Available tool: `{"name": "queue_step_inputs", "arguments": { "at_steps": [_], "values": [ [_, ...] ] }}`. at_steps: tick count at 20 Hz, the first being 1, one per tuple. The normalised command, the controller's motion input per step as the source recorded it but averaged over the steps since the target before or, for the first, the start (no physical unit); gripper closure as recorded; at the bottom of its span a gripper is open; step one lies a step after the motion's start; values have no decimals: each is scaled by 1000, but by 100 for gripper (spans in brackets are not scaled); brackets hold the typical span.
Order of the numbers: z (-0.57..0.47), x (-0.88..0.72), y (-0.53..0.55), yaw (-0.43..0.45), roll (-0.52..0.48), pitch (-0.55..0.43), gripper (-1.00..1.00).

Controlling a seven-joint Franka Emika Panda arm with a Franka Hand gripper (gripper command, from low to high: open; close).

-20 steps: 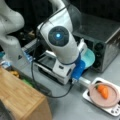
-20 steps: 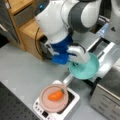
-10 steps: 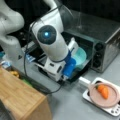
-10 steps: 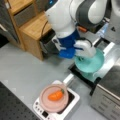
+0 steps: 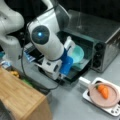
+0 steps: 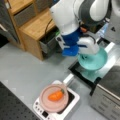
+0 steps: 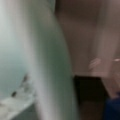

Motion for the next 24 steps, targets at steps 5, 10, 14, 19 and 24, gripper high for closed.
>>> {"name": "queue_step_inputs", "arguments": {
  "at_steps": [5,10,14,19,24],
  "values": [
    [-101,-314,109,-125,121,-270,100],
    [-128,-350,140,-115,84,-272,100],
    [-116,-456,211,-97,-6,-285,100],
    [-89,-478,273,-105,-58,-312,100],
    [-81,-451,320,-116,-90,-335,100]
  ]
}}
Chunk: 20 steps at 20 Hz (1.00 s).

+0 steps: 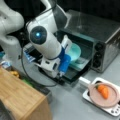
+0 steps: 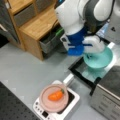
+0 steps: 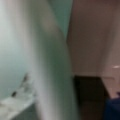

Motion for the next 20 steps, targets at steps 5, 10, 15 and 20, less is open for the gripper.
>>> {"name": "queue_step_inputs", "arguments": {
  "at_steps": [5,10,15,20],
  "values": [
    [-111,-433,336,-147,-81,-345,100],
    [-94,-446,319,-173,-44,-319,100],
    [-45,-408,299,-211,82,-282,100],
    [-60,-373,270,-218,154,-254,100]
  ]
}}
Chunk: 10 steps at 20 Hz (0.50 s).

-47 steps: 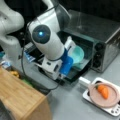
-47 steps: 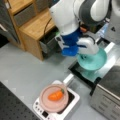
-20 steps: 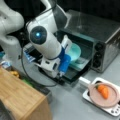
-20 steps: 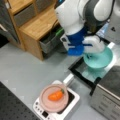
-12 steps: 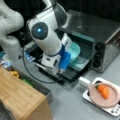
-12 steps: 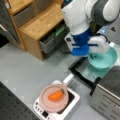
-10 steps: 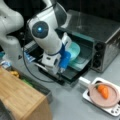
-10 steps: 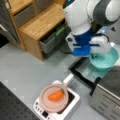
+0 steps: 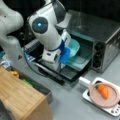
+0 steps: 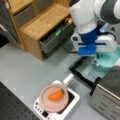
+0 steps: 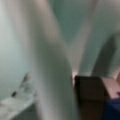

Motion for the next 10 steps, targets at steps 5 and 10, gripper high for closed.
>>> {"name": "queue_step_inputs", "arguments": {
  "at_steps": [5,10],
  "values": [
    [-114,-327,235,-167,94,-251,100],
    [-148,-286,215,-138,50,-282,100]
  ]
}}
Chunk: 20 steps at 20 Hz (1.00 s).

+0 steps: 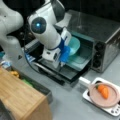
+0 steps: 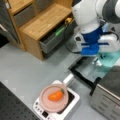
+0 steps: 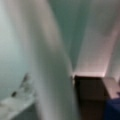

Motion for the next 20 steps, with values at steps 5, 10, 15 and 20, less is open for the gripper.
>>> {"name": "queue_step_inputs", "arguments": {
  "at_steps": [5,10,15,20],
  "values": [
    [-161,-248,235,-141,58,-284,100],
    [-129,-240,215,-129,63,-242,-100],
    [-145,-236,166,-138,73,-237,-100],
    [-160,-249,113,-138,81,-234,-100]
  ]
}}
